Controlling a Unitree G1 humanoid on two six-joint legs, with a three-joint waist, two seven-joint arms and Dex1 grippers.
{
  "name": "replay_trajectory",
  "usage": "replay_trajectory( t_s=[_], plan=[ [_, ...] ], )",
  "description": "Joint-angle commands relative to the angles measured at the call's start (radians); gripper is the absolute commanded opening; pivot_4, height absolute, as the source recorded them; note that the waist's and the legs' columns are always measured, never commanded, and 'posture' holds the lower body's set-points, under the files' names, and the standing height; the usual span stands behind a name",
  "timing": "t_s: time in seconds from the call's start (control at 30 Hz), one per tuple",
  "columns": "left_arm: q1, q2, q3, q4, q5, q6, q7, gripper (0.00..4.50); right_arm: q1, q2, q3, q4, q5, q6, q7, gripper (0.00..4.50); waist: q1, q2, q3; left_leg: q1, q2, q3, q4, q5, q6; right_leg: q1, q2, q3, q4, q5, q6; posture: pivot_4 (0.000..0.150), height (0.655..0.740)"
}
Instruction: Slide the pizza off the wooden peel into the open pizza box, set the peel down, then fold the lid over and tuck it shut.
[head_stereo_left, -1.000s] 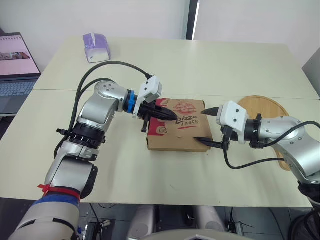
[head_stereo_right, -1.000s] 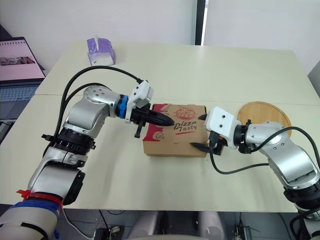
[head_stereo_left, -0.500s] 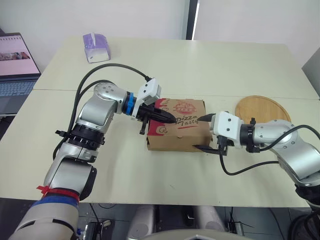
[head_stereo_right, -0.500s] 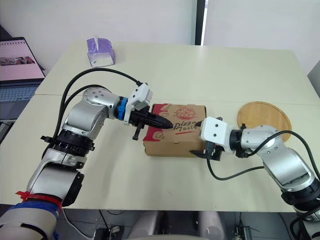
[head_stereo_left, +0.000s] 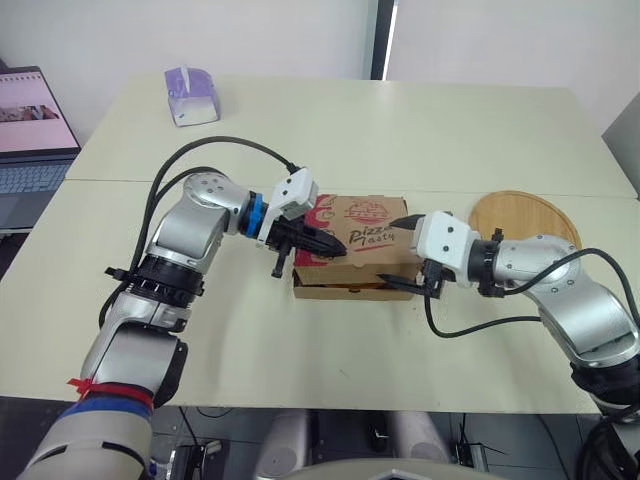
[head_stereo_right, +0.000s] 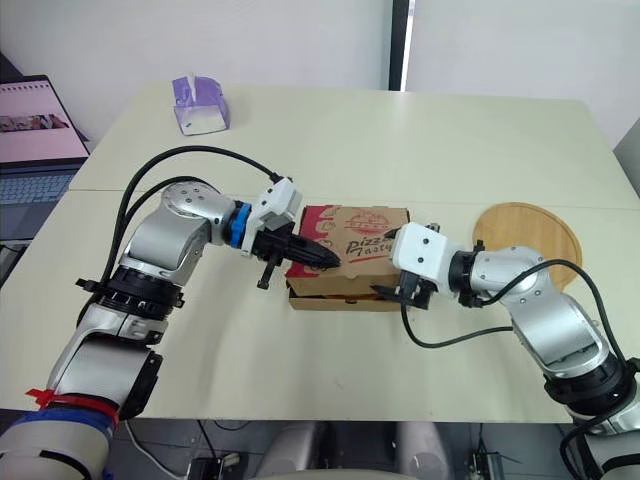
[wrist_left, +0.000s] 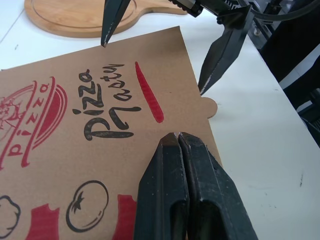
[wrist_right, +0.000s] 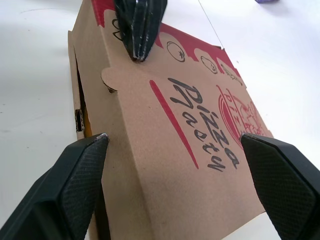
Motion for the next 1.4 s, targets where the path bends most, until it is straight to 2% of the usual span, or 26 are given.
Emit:
replay_trajectory(
  t_s=[0.03, 0.5, 0.6, 0.8, 0.93, 1.03, 1.2, 1.4],
  plan=[
    [0.006, 0.012, -0.01, -0.028, 0.015, -0.025, -0.013, 0.03, -0.002, 0.013, -0.023, -0.039, -0.032, 0.006, -0.046, 4.5, 0.0, 0.0, 0.0, 0.0, 0.0, 0.0, 0.0, 0.0, 0.0, 0.0, 0.0, 0.0, 0.0, 0.0, 0.0, 0.15, 0.7251],
    [0.041, 0.021, -0.015, -0.019, 0.048, -0.064, -0.015, 0.03, 0.081, 0.056, 0.008, -0.091, -0.116, -0.004, -0.102, 4.5, -0.001, 0.0, 0.0, 0.001, 0.0, 0.0, 0.0, 0.0, 0.0, 0.0, 0.0, 0.001, 0.001, 0.0, 0.0, 0.15, 0.7251],
    [0.041, 0.021, -0.01, -0.016, 0.051, -0.065, -0.008, 0.03, 0.103, 0.053, -0.058, -0.109, -0.058, -0.004, -0.082, 4.5, 0.0, 0.0, 0.0, 0.001, 0.0, 0.0, 0.0, 0.0, 0.0, 0.0, 0.0, 0.0, 0.001, 0.0, 0.0, 0.15, 0.7251],
    [0.032, 0.021, 0.004, -0.005, 0.048, -0.069, 0.01, 0.03, 0.125, 0.0, -0.357, -0.09, 0.228, 0.155, 0.044, 4.5, 0.001, 0.0, 0.0, 0.001, 0.0, 0.0, 0.0, 0.0, 0.0, 0.001, 0.0, 0.001, 0.001, 0.0, 0.0, 0.15, 0.7251],
    [0.032, 0.025, 0.008, -0.005, 0.048, -0.069, 0.017, 0.03, 0.14, -0.063, -0.391, 0.019, 0.205, 0.105, 0.061, 4.5, 0.001, 0.0, -0.001, 0.001, 0.0, 0.0, 0.0, 0.0, 0.001, 0.001, 0.0, 0.0, 0.001, 0.0, 0.0, 0.15, 0.7251],
    [0.035, 0.028, 0.008, -0.011, 0.045, -0.066, 0.02, 0.0, 0.141, -0.096, -0.351, 0.086, 0.153, 0.048, 0.064, 3.95, 0.001, 0.0, -0.001, 0.001, 0.0, 0.001, 0.0, 0.0, 0.001, 0.001, 0.0, 0.001, 0.001, 0.0, 0.0, 0.15, 0.7251],
    [0.035, 0.033, 0.006, -0.012, 0.044, -0.065, 0.022, 0.0, 0.141, -0.089, -0.258, 0.112, 0.123, -0.011, 0.086, 2.09, 0.0, 0.0, -0.001, 0.002, 0.0, 0.001, 0.0, 0.0, 0.0, 0.001, 0.0, 0.001, 0.002, 0.0, 0.0, 0.15, 0.7251],
    [0.033, 0.033, 0.005, -0.014, 0.044, -0.064, 0.021, 0.0, 0.126, -0.059, -0.195, 0.082, 0.165, 0.014, 0.112, 0.19, 0.0, 0.0, -0.001, 0.001, 0.0, 0.001, 0.0, 0.0, 0.0, 0.001, 0.0, 0.001, 0.002, 0.0, 0.0, 0.15, 0.7251]
  ],
)
